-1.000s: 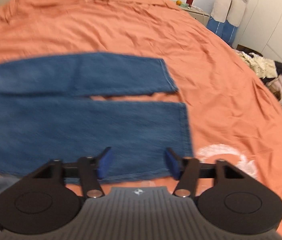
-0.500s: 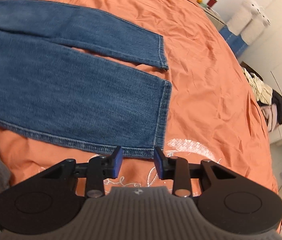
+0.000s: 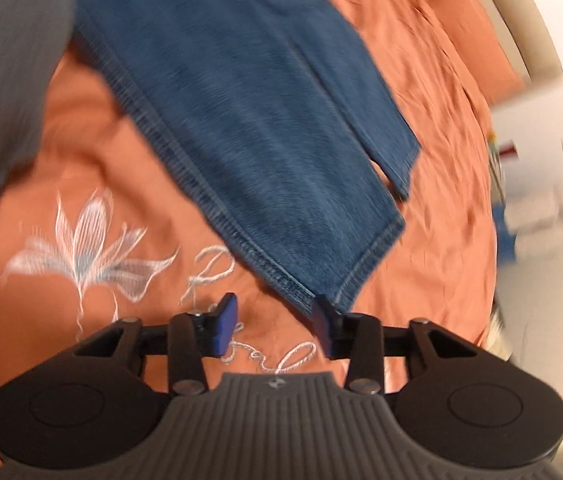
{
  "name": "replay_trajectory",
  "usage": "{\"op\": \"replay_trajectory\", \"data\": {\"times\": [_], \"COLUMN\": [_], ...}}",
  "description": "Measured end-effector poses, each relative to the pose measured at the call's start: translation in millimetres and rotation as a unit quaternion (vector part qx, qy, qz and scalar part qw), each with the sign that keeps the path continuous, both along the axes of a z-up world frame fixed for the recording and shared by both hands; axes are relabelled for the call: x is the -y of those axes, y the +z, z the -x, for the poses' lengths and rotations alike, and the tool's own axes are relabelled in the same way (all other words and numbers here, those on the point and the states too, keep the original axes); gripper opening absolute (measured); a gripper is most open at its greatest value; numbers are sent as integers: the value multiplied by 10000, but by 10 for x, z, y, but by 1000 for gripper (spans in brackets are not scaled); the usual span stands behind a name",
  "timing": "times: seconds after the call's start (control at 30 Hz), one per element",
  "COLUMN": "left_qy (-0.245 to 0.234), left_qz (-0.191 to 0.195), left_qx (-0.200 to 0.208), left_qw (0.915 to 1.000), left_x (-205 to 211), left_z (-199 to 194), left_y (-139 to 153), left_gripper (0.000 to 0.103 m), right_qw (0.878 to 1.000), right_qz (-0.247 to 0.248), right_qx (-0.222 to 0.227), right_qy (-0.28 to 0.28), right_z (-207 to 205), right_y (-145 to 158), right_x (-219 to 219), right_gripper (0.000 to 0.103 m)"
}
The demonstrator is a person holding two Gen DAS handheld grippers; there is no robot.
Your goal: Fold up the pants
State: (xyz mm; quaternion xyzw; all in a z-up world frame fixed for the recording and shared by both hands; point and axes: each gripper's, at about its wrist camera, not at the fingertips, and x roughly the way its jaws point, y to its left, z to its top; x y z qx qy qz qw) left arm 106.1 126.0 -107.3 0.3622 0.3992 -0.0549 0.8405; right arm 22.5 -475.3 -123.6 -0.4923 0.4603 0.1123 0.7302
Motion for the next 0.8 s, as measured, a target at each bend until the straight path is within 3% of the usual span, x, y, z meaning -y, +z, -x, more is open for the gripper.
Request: {"op": "replay_trajectory", "data": {"times": [0.23, 0.43, 0.57, 0.8], "left_qy": [424, 654, 799, 867], "left_qz": [-66, -48, 65, 136], "left_qx": [45, 73, 70, 157], "left_qw": [9991, 9978, 9968, 9960], "left_x": [98, 89, 71, 46], "left_z": [-47, -68, -95, -126], "left_y": [89, 104, 134, 164], "left_gripper": [15, 16, 16, 16], "right_qw": [9954, 9791, 9753, 9828], "right_qz": [454, 938, 1197, 785], "right_qx": [-58, -46, 260, 1133], "right_qy": [837, 1806, 1836, 1229], "right_z": [-68, 101, 178, 155], "right_y": [-194, -416, -558, -246], "right_x": [-15, -72, -17, 11], "right_gripper": [36, 23, 4, 0]}}
